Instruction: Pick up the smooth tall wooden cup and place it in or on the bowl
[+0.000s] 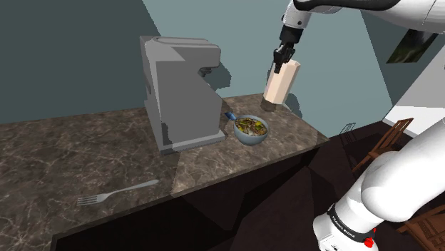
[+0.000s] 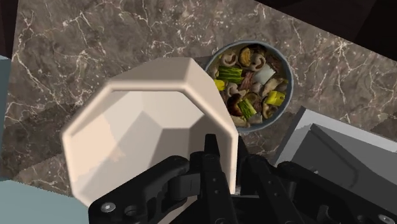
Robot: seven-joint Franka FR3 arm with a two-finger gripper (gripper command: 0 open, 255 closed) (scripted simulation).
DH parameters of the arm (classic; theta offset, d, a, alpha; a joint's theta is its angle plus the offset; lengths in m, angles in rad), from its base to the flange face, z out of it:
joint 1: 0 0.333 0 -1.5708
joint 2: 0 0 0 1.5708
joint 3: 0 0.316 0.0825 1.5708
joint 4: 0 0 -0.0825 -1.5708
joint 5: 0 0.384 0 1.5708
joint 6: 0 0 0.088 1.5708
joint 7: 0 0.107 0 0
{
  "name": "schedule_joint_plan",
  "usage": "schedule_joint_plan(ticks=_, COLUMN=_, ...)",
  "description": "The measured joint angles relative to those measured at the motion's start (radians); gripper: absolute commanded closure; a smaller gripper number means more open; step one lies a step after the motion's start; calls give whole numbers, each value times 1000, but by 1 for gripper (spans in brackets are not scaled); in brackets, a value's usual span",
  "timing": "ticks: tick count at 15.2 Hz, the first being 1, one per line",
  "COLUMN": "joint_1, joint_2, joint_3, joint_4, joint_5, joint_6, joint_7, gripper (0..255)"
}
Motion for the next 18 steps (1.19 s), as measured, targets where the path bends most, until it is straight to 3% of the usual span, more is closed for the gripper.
schedule_joint_plan(ticks=8, joint_1=77, joint_2=11, joint_3=109, joint_4=67, joint_5=14, joint_6=-59, joint_7=183, gripper=255)
schedule_joint_plan(ticks=18, joint_1=96, joint_2=-14, joint_3=136, joint_4=-62, joint_5=15, joint_6=44, joint_7=233, gripper=255)
